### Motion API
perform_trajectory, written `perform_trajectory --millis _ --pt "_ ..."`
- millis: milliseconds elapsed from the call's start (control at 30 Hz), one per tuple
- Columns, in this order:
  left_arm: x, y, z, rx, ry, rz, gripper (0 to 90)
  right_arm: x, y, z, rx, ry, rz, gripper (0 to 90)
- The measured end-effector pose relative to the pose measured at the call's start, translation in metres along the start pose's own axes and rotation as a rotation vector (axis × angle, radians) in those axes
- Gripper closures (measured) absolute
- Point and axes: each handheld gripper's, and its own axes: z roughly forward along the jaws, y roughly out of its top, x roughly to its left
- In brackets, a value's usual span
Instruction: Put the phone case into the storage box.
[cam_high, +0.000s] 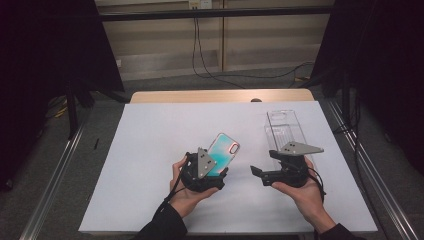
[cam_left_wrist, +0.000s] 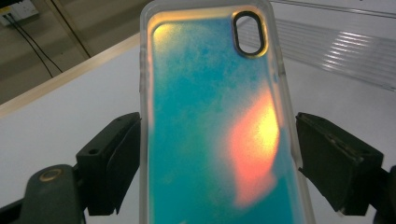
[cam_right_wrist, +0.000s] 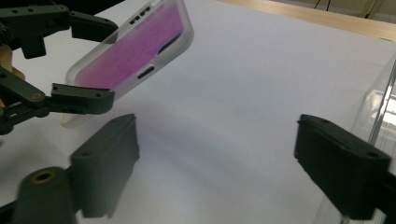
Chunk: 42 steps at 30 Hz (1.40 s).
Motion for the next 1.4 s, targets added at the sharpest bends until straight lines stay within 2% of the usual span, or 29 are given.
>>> perform_trajectory --millis 167,367,500,600,767,900,1000,1067,1167,1400 --pt "-0.004 0.002 0.005 -0.002 0.007 0.011 17.0 -0.001 0.004 0.002 0.000 0.005 0.028 21.1" --pt "-0.006 0.006 0.013 -0.008 0.009 0.018 17.0 -0.002 0.010 0.005 -0.004 -0.011 0.048 24.2" --pt "-0.008 0.008 0.016 -0.016 0.021 0.016 17.0 -0.004 0.015 0.007 0.004 -0.007 0.053 31.1" --pt "-0.011 0.007 0.017 -0.017 0.018 0.027 17.0 -0.006 0.016 0.011 0.029 0.001 0.066 32.8" --pt "-0.012 0.007 0.016 -0.030 0.036 0.028 16.9 -0.008 0.018 0.018 0.074 0.008 0.094 34.4" --pt "-0.012 0.007 0.016 -0.032 0.036 0.026 17.0 -0.008 0.024 0.022 0.101 0.028 0.130 35.3" --pt "-0.012 0.006 0.016 -0.031 0.038 0.030 17.0 -0.006 0.030 0.025 0.114 0.039 0.136 37.0" --pt "-0.012 0.005 0.018 -0.028 0.043 0.035 17.0 -0.007 0.033 0.027 0.121 0.056 0.164 39.7" --pt "-0.011 0.004 0.020 -0.021 0.048 0.028 16.9 -0.007 0.036 0.031 0.131 0.045 0.167 43.0" --pt "-0.013 0.003 0.020 -0.028 0.047 0.031 17.0 -0.008 0.041 0.040 0.154 0.064 0.201 51.7"
